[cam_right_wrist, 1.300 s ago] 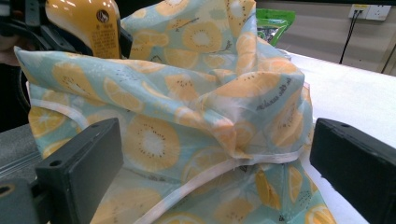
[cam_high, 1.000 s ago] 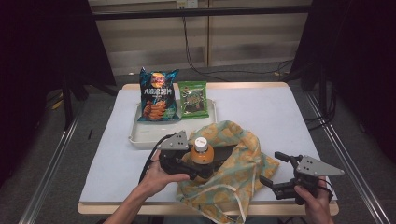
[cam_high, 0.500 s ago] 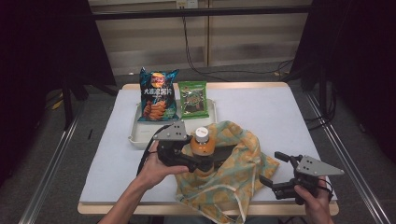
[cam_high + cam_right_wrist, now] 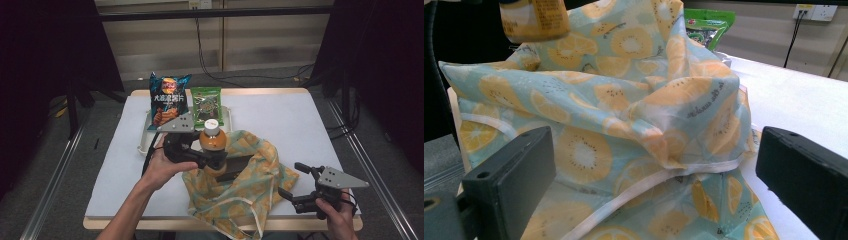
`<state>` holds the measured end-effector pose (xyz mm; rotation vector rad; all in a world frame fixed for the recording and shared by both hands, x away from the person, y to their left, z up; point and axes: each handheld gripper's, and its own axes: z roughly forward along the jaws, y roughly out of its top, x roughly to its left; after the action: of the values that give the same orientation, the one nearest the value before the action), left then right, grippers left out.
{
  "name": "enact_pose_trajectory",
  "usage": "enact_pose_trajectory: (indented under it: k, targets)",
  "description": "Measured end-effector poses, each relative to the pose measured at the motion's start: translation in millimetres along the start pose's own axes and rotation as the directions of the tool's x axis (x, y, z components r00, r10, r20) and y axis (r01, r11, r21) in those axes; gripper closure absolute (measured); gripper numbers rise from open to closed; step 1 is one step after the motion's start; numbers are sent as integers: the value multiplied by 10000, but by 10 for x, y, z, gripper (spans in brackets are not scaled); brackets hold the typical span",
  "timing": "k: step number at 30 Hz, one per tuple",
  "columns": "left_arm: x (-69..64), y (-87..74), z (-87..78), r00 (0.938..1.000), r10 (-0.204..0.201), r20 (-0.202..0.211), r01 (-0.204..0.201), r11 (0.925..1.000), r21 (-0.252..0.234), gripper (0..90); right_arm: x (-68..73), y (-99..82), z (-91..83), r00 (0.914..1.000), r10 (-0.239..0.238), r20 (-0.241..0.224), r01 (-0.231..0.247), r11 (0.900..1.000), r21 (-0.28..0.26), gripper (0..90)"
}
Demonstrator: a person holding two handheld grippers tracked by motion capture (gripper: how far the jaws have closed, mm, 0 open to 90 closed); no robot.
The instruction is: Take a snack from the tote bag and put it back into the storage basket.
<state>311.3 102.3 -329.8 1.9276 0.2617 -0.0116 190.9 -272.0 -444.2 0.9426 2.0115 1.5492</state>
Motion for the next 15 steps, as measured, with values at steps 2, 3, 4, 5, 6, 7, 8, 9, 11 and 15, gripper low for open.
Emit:
enact_pose_trajectory:
  k: [2, 3, 4, 5, 6, 7, 8, 9, 11, 15]
  targets:
    - [20, 36, -18, 10000, -11, -43, 12, 10000, 73, 336, -1, 3, 9, 10000, -20, -43, 20, 10000, -15, 21]
    - [28, 52, -24, 10000, 8, -31, -7, 10000, 81, 336, -2, 5, 9, 9999, -75, -112, 75, 10000, 40, 21]
    - [37, 68, -29, 10000, 20, -34, -19, 10000, 50, 336, 1, 5, 9, 9999, -25, -116, 26, 10000, 44, 21]
    - [46, 89, -37, 10000, -7, -26, 7, 10000, 61, 336, 0, 3, 11, 9999, -45, -122, 45, 10000, 32, 21]
    - [55, 106, -41, 10000, -2, -16, 2, 10000, 28, 336, -3, 2, 10, 9999, -70, -126, 70, 10000, 46, 21]
    - [69, 139, -51, 10000, 0, -41, 1, 10000, 82, 335, -2, 1, 10, 10000, -30, -86, 31, 10000, 29, 21]
    - [79, 159, -52, 10000, -14, -48, 15, 10000, 58, 335, -4, 1, 10, 10000, -26, -87, 26, 10000, 17, 21]
    - [91, 194, -59, 9999, 38, -141, -36, 9999, 95, 336, -5, 1, 9, 10000, -28, -78, 28, 10000, 7, 22]
    - [110, 240, -77, 9999, 59, -159, -58, 10000, 25, 336, -5, 1, 9, 9999, -37, -101, 38, 10000, 22, 21]
    - [158, 307, -119, 9997, 98, -244, -101, 9999, -123, 335, -11, 0, -5, 10000, -17, -47, 17, 10000, -20, 20]
